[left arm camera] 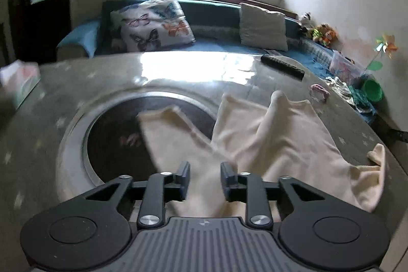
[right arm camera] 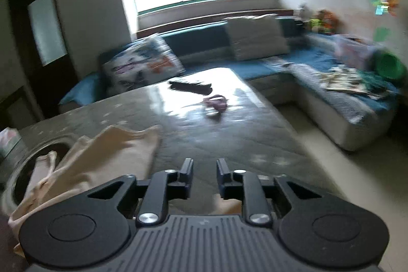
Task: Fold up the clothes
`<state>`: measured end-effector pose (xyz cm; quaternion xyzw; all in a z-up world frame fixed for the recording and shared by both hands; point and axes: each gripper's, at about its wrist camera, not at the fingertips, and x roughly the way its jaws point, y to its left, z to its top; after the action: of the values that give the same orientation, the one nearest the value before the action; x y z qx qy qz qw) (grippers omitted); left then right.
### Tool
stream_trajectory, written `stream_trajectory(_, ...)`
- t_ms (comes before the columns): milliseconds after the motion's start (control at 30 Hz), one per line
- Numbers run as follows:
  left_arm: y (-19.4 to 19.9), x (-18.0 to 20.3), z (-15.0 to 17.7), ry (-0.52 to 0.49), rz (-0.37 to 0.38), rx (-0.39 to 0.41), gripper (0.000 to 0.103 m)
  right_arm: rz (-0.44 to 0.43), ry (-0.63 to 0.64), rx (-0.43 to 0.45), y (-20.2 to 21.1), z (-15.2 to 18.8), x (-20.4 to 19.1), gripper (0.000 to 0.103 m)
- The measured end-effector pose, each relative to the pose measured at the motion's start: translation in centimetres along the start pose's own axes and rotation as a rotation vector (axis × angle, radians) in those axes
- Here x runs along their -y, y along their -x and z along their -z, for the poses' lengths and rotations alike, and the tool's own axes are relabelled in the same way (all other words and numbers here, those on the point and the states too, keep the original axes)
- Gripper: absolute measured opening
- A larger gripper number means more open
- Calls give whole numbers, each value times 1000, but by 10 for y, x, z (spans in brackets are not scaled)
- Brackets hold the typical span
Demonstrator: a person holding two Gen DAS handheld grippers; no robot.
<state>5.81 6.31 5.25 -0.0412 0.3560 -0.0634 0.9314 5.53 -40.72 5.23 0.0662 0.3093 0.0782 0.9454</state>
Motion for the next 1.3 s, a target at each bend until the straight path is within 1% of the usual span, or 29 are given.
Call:
stream_trajectory(133, -48, 10, -22, -43, -23, -18, 35, -68, 55, -57, -37, -7, -30, 25)
stream_trajectory(167, -59, 12, -27, -54, -25, -23, 35, -85, 63, -71, -47, -8, -37, 27)
stream_trajectory(200, -70, 15, -31, -65, -26, -29, 36, -99, 69, -82, -56, -10, -42, 32)
stream_trajectory(233, -81, 17, -35, -76, -28, -34, 38, -108, 78, -92, -64, -12, -48, 34)
stream_trajectory(267, -93, 19, -39, -87, -29, -39, 42, -113, 89, -102, -73, -13, -53, 34)
stream_trajectory(300, -103, 21, -42, -89, -32, -45, 42, -115, 100, -111, -80, -14, -57, 35)
stream_trajectory(400, -127, 22, -49, -81, -34, -66, 43, -127, 118, -139, -101, -16, -67, 39)
stream_trajectory(500, -143, 22, -50, -73, -25, -83, 42, -122, 125, -159, -119, -17, -73, 42)
stream_trajectory(567, -149, 23, -49, -79, -7, -87, 40, -119, 125, -167, -125, -18, -75, 42)
stream_trajectory(600, -151, 24, -48, -88, -4, -86, 27, -116, 127, -169, -128, -19, -75, 43)
stream_trajectory(633, -152, 25, -47, -97, -4, -84, 18, -113, 129, -170, -130, -20, -76, 43)
stream_trajectory(667, -153, 25, -46, -106, -4, -83, 7, -110, 132, -170, -131, -21, -76, 43)
stream_trajectory(700, -154, 26, -45, -114, -5, -81, 4, -107, 136, -170, -133, -21, -77, 43)
stream_trajectory(767, -153, 23, -43, -119, -26, -65, 3, -105, 141, -172, -135, -22, -78, 43)
stream_trajectory(933, -144, 3, -48, -86, -116, -21, 2, -110, 176, -174, -139, -23, -84, 45)
stream_trajectory(967, -142, -2, -49, -80, -123, -17, 2, -111, 181, -176, -140, -23, -86, 46)
stream_trajectory(1167, -151, -19, -51, -84, -181, -39, 2, -121, 217, -182, -147, -23, -97, 47)
stream_trajectory(1233, -155, -23, -49, -87, -199, -40, 2, -130, 234, -178, -146, -22, -102, 49)
stream_trajectory(1300, -154, -26, -48, -83, -199, -40, 2, -139, 251, -173, -145, -22, -107, 50)
